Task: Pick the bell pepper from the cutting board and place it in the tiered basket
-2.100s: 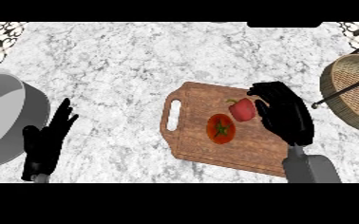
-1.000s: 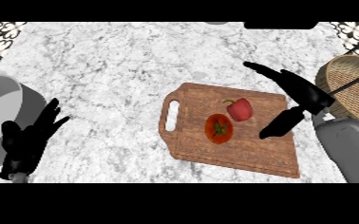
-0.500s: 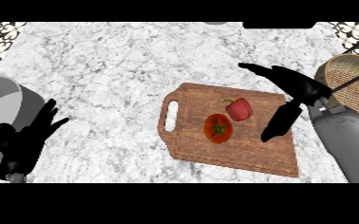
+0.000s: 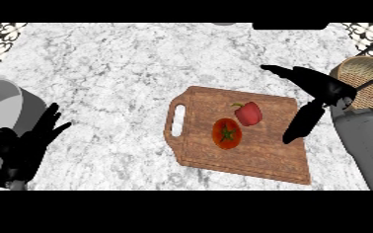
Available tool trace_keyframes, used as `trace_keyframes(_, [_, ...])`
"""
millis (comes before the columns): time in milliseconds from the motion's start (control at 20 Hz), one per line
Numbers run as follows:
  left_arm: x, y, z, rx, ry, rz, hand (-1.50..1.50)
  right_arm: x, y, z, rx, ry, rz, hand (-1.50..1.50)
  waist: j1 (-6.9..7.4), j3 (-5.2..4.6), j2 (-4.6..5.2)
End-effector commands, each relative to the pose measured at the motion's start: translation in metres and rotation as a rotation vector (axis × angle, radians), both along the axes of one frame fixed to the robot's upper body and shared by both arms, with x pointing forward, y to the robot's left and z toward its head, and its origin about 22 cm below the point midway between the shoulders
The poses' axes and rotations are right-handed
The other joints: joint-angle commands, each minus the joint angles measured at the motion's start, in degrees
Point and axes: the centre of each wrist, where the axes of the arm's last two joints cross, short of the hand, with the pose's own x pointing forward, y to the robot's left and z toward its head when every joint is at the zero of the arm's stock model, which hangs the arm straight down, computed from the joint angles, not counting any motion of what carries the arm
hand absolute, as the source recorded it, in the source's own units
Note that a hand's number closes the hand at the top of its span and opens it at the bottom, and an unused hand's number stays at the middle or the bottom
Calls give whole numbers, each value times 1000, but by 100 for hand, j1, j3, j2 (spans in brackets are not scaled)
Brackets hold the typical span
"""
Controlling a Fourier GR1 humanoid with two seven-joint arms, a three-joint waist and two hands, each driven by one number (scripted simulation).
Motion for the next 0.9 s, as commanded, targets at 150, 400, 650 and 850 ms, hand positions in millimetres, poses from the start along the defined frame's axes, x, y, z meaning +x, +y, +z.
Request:
trace_keyframes(150, [15,11,1,9,27,26,0,6,-3,-26,37,55,11,-150,2,-26,28])
trace_keyframes(400, [2,18,-5,20,48,23,0,-6,-12,-42,36,52,17,-150,-1,-26,25])
trace_keyframes(650, [-19,11,-7,13,33,18,0,-5,-17,-46,77,26,-8,-150,22,-25,21])
trace_keyframes(850, [-6,3,-16,-16,49,7,0,-6,-8,-47,55,38,37,-150,-4,-27,20])
